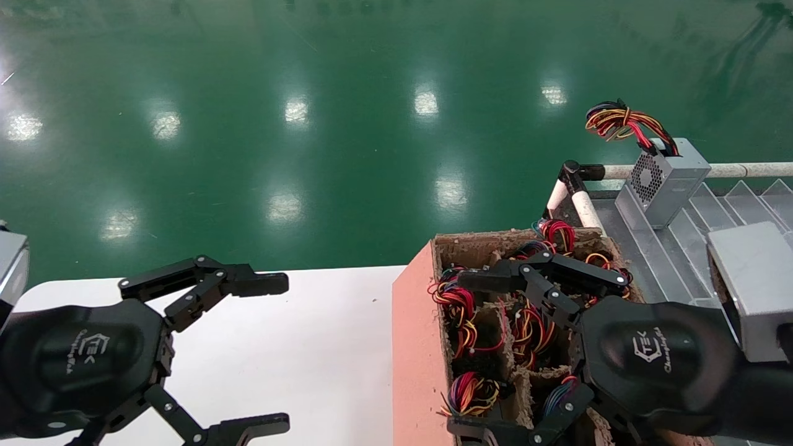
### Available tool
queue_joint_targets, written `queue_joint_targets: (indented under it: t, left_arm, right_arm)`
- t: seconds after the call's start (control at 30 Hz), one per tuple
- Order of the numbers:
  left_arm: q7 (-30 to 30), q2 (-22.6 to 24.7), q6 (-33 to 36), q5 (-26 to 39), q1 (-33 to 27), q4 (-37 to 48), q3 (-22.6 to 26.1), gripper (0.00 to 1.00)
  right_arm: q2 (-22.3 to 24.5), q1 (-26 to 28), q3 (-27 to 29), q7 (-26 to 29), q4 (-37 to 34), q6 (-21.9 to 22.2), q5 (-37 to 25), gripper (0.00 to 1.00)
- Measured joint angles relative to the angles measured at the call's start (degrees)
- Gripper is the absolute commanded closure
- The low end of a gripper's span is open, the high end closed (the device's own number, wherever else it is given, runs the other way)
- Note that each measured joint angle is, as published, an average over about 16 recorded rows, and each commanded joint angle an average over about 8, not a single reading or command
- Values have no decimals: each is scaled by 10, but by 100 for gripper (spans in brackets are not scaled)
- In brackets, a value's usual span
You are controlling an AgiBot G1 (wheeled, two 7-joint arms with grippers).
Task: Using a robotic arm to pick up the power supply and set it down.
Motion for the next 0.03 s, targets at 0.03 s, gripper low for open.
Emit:
queue_joint_targets:
  t: [0.03]
  left_arm:
    - [0,0,0,0,0,0,0,0]
  right_arm:
    - [0,0,0,0,0,0,0,0]
